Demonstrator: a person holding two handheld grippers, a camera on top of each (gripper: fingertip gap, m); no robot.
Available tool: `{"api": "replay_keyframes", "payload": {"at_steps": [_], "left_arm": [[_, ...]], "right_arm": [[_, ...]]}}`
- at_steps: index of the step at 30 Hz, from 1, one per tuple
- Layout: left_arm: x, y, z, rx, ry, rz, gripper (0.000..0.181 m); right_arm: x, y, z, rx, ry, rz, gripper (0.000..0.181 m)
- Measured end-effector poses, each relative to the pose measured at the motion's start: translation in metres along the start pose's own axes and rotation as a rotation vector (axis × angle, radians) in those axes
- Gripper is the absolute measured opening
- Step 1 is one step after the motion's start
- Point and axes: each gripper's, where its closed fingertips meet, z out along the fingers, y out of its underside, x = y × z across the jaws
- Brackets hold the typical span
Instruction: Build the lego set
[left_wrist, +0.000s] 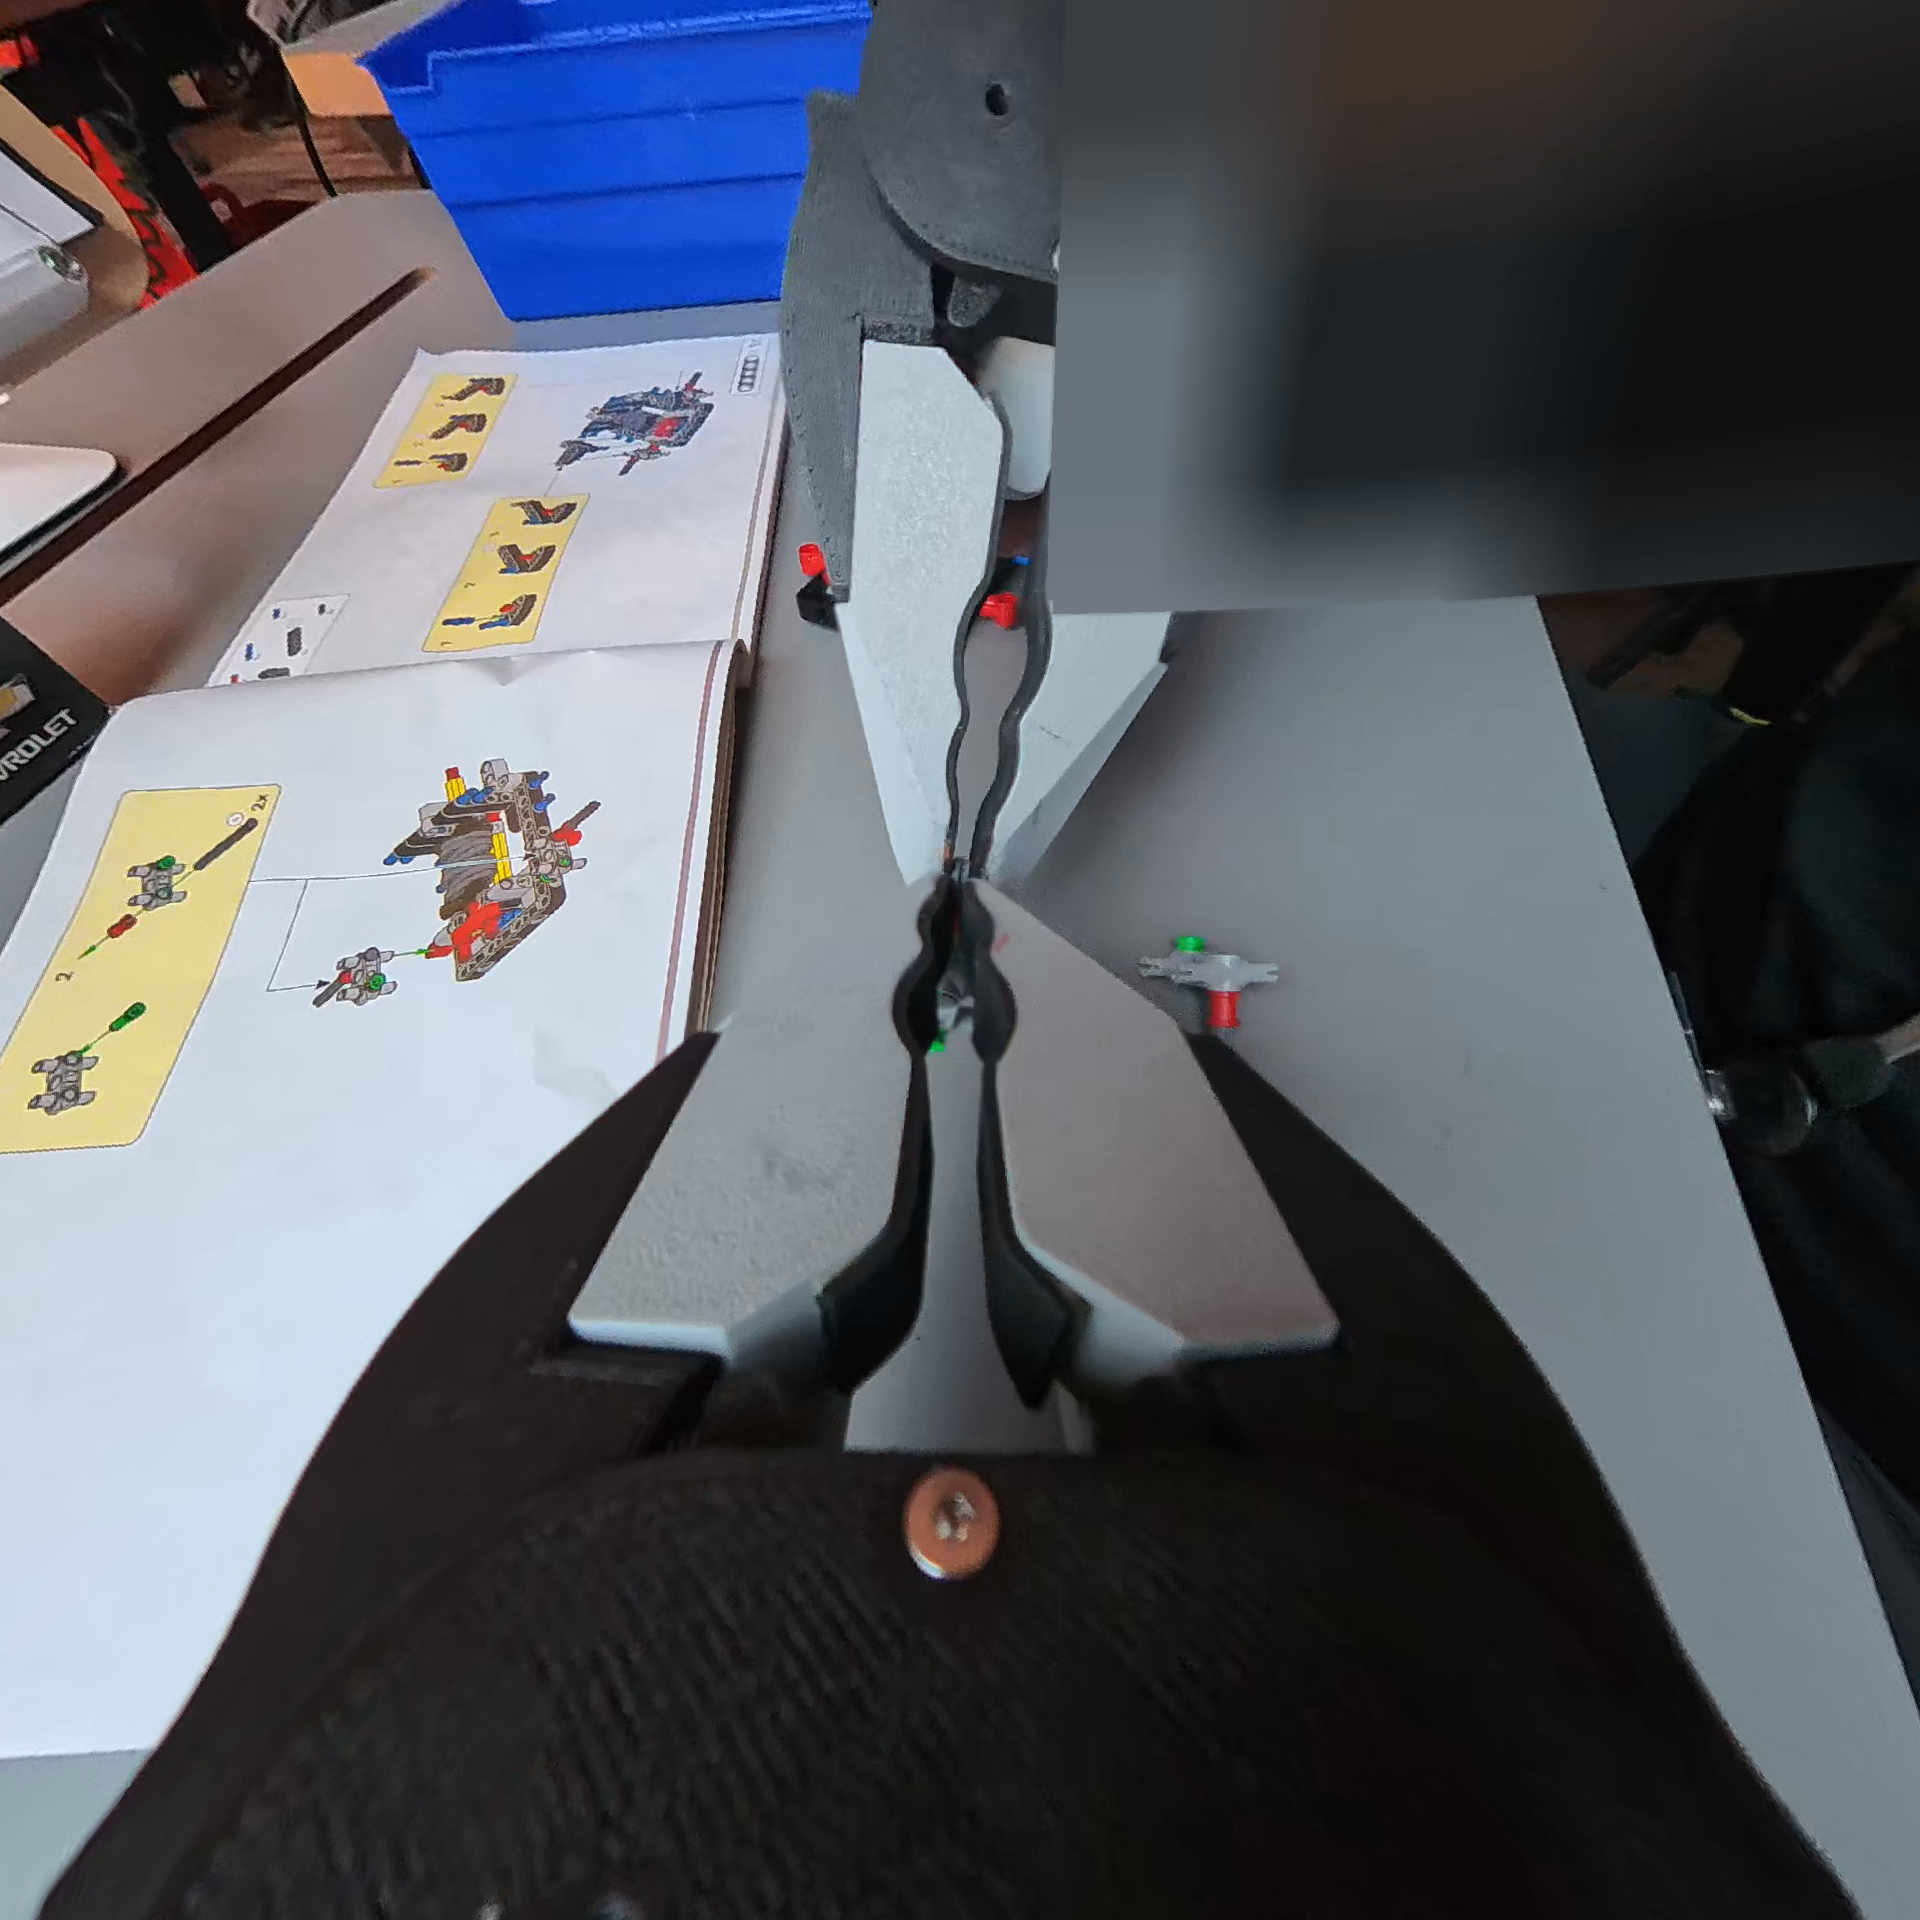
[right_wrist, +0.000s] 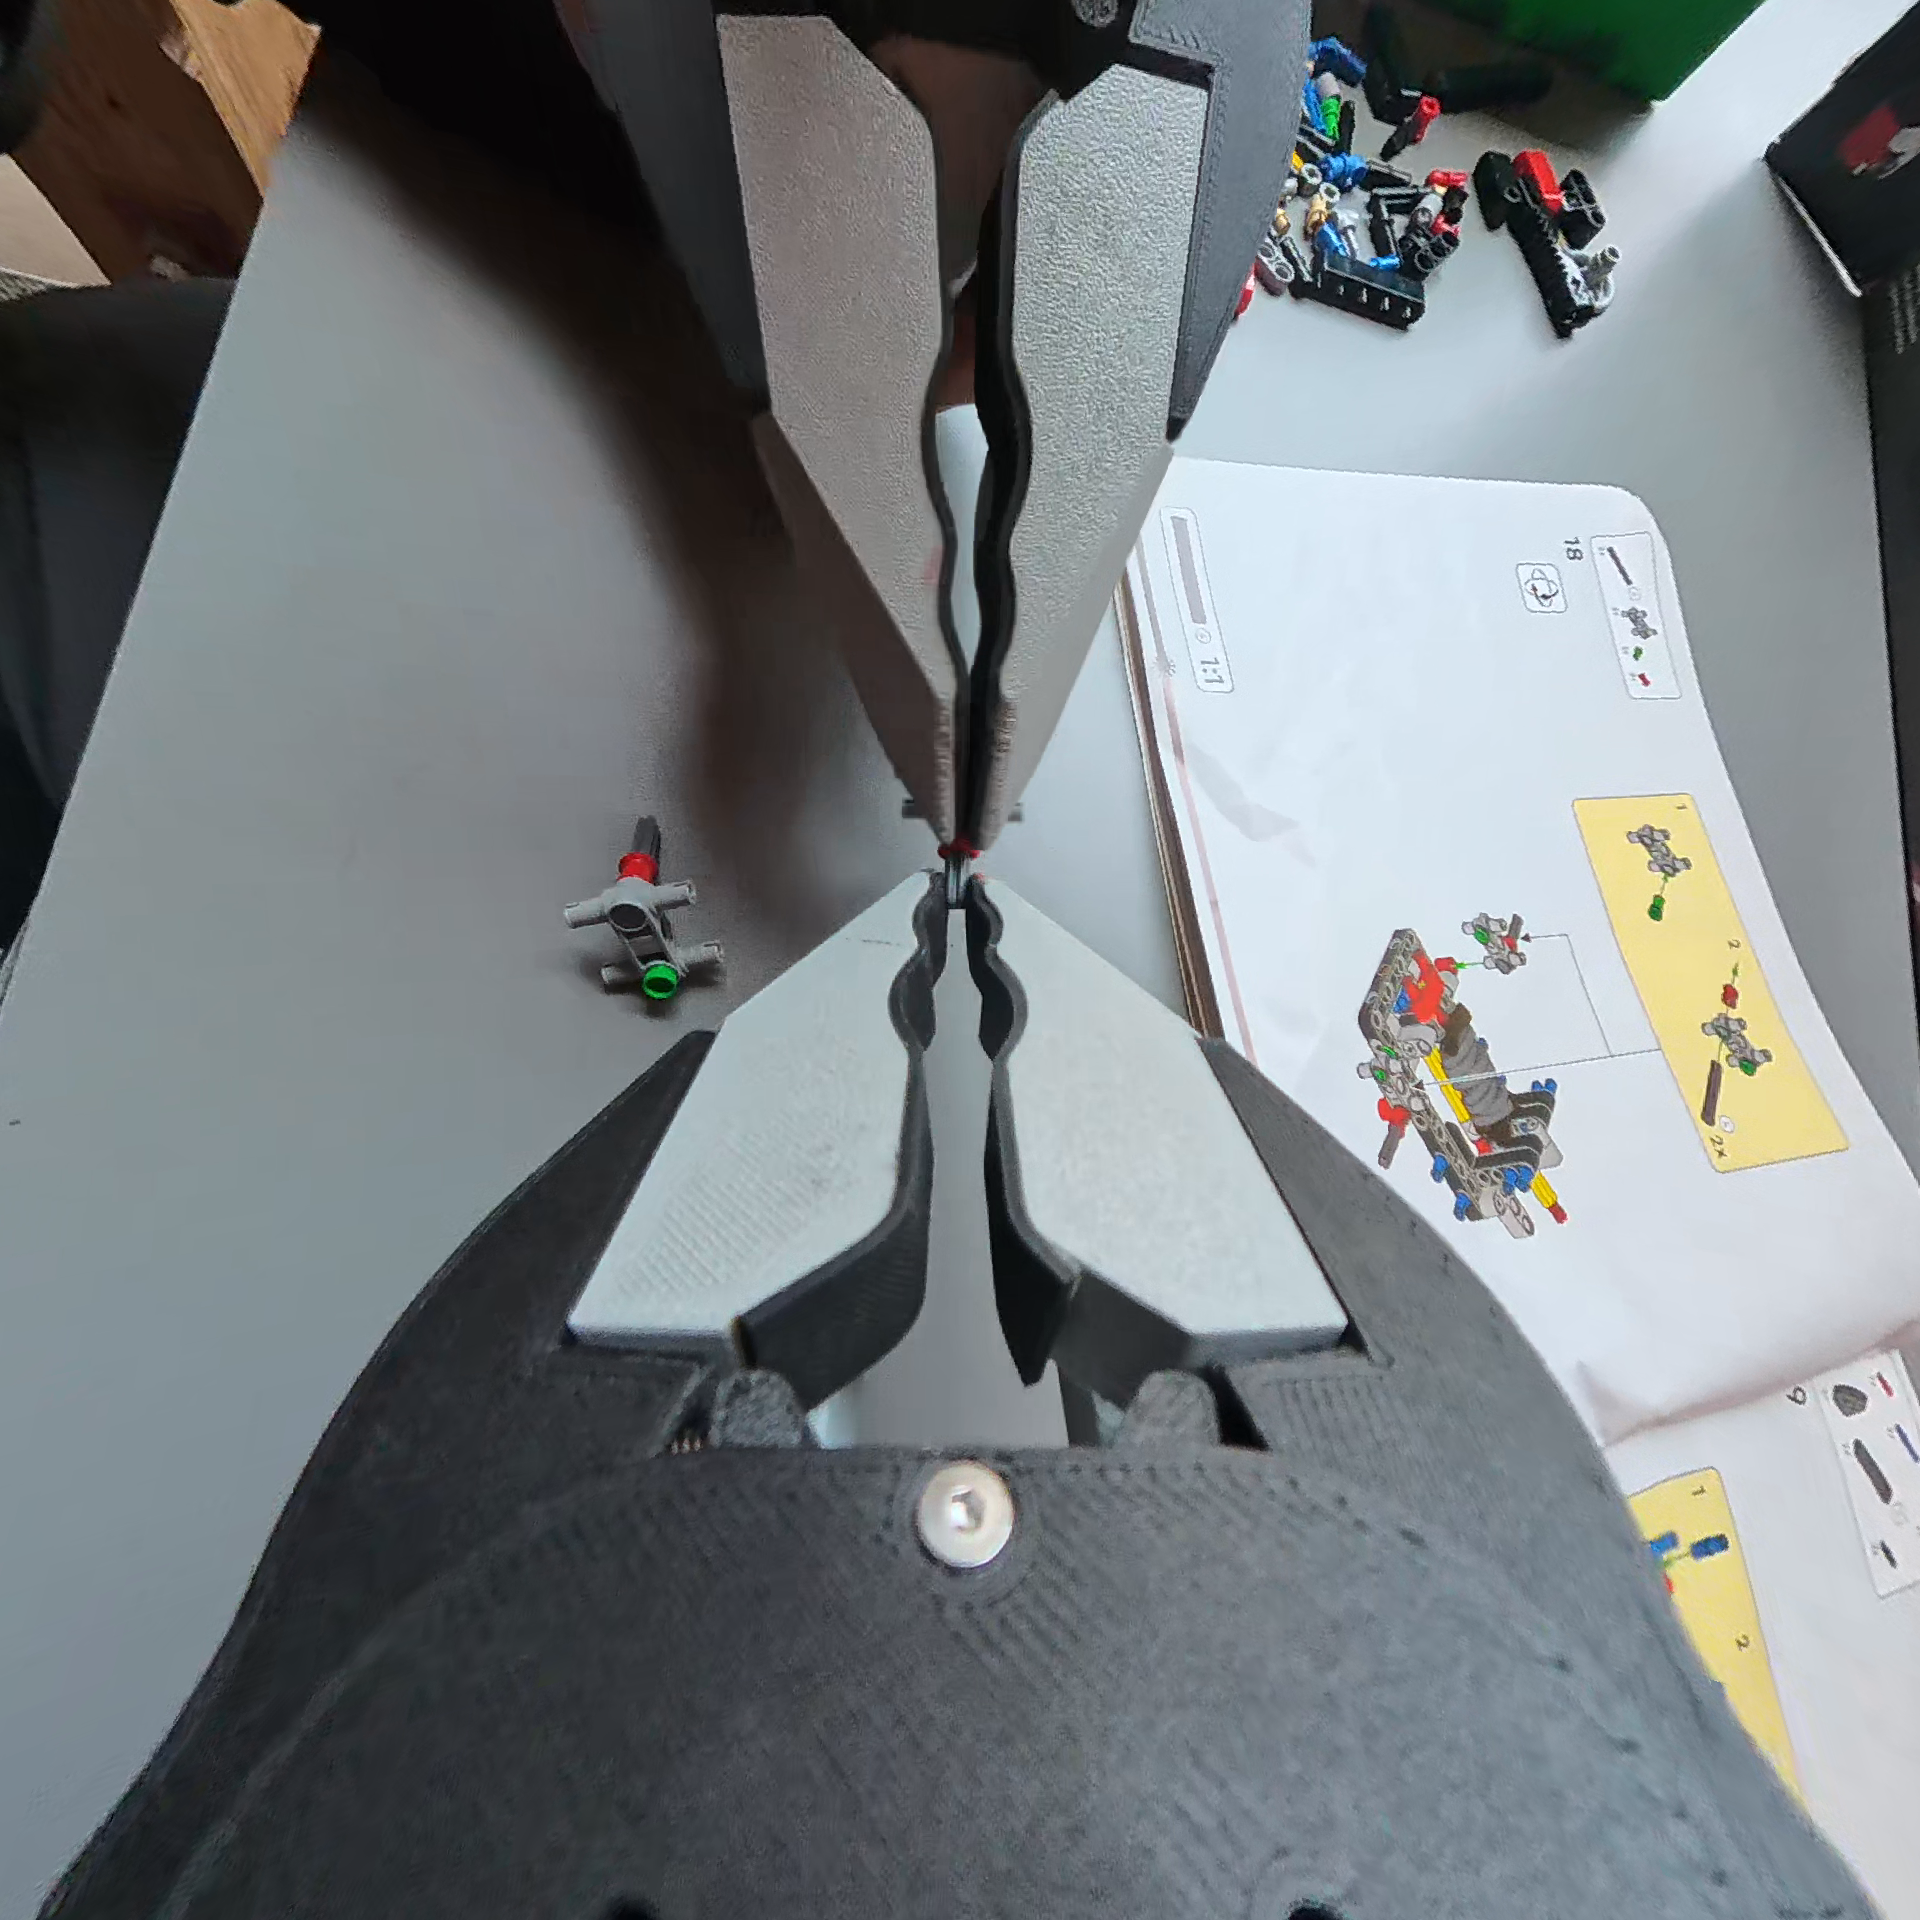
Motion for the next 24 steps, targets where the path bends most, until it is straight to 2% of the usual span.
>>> {"api": "replay_keyframes", "payload": {"at_steps": [7,9,18,22,24], "left_arm": [[0.002,0.006,0.005,-0.052,-0.011,0.023,0.011],[0.001,0.009,0.005,-0.067,-0.022,0.045,0.004],[0.0,0.01,0.004,-0.074,-0.037,0.05,0.004],[0.0,0.006,0.001,-0.053,-0.018,0.005,0.038],[-0.007,0.006,-0.007,-0.047,-0.05,0.02,0.033]], "right_arm": [[-0.001,-0.003,-0.001,0.006,-0.004,0.0,0.001],[-0.002,0.0,-0.001,-0.007,-0.01,-0.007,0.001],[-0.001,-0.001,0.001,0.018,-0.009,0.004,0.001],[-0.002,0.001,0.003,0.035,-0.034,0.029,0.001],[-0.001,-0.001,0.001,0.055,-0.034,0.036,0.001]]}}
